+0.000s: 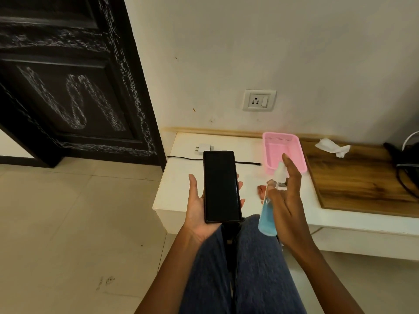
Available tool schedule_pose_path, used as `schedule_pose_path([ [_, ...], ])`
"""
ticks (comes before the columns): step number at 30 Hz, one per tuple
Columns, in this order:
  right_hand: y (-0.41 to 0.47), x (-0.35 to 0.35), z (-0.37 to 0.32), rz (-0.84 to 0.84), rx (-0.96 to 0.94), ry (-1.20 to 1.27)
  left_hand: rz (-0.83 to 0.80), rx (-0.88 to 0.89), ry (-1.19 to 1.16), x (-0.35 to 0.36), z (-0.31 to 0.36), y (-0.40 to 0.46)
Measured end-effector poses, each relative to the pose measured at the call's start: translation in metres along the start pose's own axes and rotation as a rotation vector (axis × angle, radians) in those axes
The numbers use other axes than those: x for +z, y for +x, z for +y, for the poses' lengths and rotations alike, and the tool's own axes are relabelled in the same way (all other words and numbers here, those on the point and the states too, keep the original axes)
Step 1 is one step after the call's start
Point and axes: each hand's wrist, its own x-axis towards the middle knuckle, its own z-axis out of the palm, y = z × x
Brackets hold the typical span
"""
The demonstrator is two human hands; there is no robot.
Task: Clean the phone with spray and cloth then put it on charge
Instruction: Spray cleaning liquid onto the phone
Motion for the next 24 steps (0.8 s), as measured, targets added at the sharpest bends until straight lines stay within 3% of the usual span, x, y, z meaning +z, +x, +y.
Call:
schedule_pose_path([
  [7, 0.062, 0.021, 0.046, 0.023, 0.129, -0.035, 0.03, 0.008, 0.021, -0.007, 0.01, 0.012],
  [15, 0.098, 0.048, 0.113, 0.002, 0.311, -0.236, 0.024, 0.023, -0.015, -0.011, 0.005, 0.004],
  [24, 0.126, 0.073, 0.185, -0.013, 0.355, -0.381, 0.051, 0.015, -0.038, -0.029, 0.013, 0.021],
])
